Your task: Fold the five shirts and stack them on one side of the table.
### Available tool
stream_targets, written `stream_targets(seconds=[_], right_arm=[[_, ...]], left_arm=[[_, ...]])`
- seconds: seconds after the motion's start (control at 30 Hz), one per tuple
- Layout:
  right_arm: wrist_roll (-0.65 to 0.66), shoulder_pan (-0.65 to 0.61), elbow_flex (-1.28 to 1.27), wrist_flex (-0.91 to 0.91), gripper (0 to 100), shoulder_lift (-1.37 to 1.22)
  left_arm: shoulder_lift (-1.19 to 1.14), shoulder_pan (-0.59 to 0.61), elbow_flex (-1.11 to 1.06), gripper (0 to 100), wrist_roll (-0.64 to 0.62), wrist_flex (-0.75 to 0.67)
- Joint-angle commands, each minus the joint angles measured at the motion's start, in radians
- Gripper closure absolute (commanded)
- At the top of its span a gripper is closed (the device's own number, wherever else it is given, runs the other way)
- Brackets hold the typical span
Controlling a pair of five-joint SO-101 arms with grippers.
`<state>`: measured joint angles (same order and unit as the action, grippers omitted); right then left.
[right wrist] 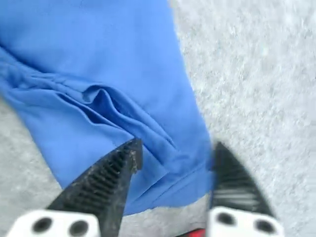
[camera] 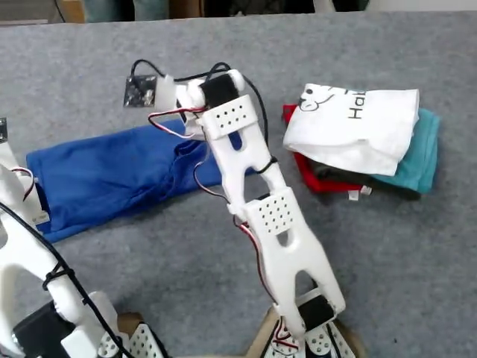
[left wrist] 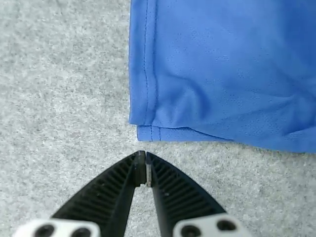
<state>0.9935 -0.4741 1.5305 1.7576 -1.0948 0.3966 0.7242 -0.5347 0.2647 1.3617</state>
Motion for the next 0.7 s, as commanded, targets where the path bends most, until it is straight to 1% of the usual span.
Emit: stream_targets(seconds=[0.0,0.1,0.2,0.3,0.37,0.43,0.5,0.57,0.6,0.67], right_arm=[[-0.048,0.012,-0.096,0.011,93.3,0.140],[-0.046,-0.011,-0.288,0.008,98.8,0.176],[-0.049,-0.031,-0.433,-0.026,97.7,0.166],[-0.055,-0.048,-0.499,-0.158,97.7,0.128],[-0.098,-0.055,-0.509,-0.278,97.7,0.088],[-0.144,-0.055,-0.507,-0.361,97.7,0.054],[-0.157,-0.060,-0.486,-0.347,97.7,0.050],[-0.155,-0.060,-0.440,-0.273,97.7,0.053],[-0.155,-0.058,-0.403,-0.229,97.7,0.056],[-0.155,-0.054,-0.325,-0.133,97.7,0.061]], left_arm=[[0.008,-0.002,0.048,97,-0.003,0.020],[0.008,-0.002,0.048,97,0.002,0.017],[0.008,-0.007,0.065,97,0.048,-0.002],[0.003,-0.012,0.076,97,0.052,-0.003],[-0.003,-0.013,0.076,97,0.052,-0.005],[-0.005,-0.013,0.074,96,0.052,-0.003],[-0.005,-0.013,0.073,91,0.052,-0.002],[-0.005,-0.013,0.074,86,0.052,-0.002],[-0.005,-0.013,0.076,84,0.052,-0.003],[-0.006,-0.015,0.093,84,0.052,-0.002]])
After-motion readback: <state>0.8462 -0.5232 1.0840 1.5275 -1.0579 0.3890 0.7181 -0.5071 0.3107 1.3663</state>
